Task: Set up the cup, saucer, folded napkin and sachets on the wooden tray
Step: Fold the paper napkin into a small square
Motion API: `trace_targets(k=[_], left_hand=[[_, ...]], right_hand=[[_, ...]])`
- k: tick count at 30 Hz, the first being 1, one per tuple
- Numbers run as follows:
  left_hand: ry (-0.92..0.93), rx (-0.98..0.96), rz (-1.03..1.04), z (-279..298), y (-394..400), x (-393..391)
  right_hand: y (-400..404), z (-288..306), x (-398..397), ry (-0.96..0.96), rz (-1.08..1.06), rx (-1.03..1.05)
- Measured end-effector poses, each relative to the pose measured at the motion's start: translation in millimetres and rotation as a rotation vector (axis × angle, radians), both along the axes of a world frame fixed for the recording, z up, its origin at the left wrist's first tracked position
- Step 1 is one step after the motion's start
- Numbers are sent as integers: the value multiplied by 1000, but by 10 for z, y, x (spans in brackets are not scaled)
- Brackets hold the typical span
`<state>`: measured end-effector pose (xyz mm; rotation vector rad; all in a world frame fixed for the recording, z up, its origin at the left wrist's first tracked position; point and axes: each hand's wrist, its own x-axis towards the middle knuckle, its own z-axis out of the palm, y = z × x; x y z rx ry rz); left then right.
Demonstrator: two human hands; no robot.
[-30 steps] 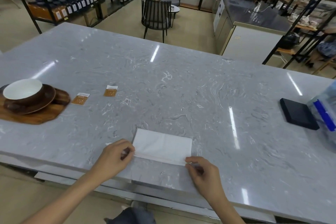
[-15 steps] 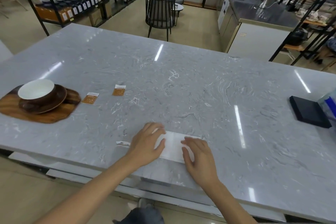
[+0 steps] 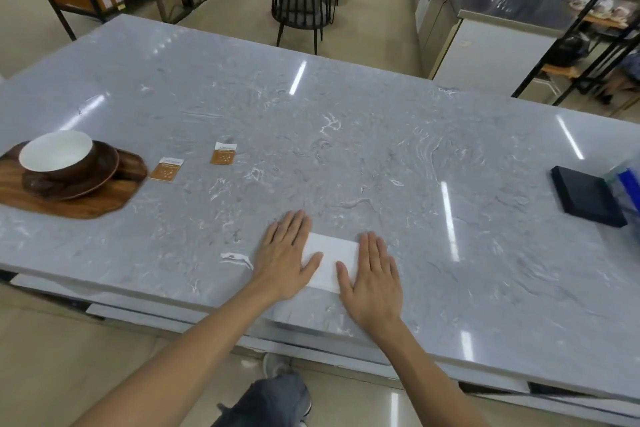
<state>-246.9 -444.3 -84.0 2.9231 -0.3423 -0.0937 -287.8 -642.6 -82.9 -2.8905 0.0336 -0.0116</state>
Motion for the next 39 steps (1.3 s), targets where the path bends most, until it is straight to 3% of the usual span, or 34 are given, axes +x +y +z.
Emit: trace_targets(k=[11, 15, 19, 23, 30, 34, 39], left_hand=[[46, -19, -29, 34, 228, -100], [20, -13, -74, 92, 298, -115], [-16, -5, -101, 140, 353, -198], [-9, -21, -104, 160, 458, -366], [-106, -15, -90, 299, 447, -825], [-184, -12, -205, 294, 267, -1162], [-27, 11, -259, 295, 237, -1179]], right_hand=[[-246, 72, -214, 19, -32, 99], [-103, 210, -390, -87, -144, 85], [-13, 289, -666, -92, -80, 205], [-134, 272, -808, -149, 52, 147], [-421, 332, -170, -133, 90, 107], [-423, 299, 136, -83, 107, 33], [-444, 235, -11, -66, 116, 98]])
